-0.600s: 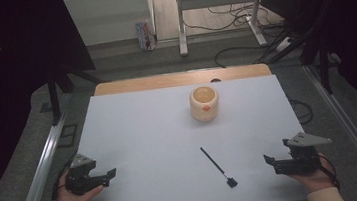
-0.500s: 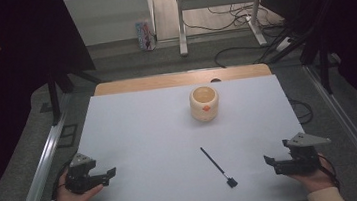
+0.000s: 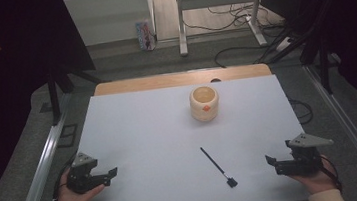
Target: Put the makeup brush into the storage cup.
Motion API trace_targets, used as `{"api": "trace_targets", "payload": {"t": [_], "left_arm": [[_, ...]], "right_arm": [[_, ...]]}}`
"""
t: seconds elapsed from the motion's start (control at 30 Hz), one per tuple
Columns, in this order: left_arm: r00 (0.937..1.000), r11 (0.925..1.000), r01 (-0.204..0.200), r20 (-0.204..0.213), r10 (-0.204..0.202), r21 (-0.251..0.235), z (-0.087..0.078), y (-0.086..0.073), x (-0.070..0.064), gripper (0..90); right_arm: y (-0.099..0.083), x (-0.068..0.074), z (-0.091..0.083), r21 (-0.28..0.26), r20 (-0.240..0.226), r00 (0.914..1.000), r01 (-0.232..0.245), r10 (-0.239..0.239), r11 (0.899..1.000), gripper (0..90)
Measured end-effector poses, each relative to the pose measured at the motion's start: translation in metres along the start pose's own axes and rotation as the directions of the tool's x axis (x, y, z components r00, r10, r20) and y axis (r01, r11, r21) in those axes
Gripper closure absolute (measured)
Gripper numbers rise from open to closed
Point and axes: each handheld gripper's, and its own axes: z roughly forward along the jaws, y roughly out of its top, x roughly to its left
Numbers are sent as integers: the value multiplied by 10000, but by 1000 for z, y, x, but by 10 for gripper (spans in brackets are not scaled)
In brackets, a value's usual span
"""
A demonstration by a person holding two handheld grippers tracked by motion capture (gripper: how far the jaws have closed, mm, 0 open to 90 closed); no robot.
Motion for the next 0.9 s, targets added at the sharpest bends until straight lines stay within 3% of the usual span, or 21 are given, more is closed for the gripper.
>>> {"api": "trace_targets", "payload": {"t": [0.5,0.9], "left_arm": [[9997,9998,190,-141,-190,3,-5,-7,3,161],[9996,9998,210,-168,-210,1,-6,-10,2,161]], "right_arm": [[10,2,8,253,-273,9996,-58,65,9997,109],[18,7,7,163,-490,9988,8,0,9999,114]]}}
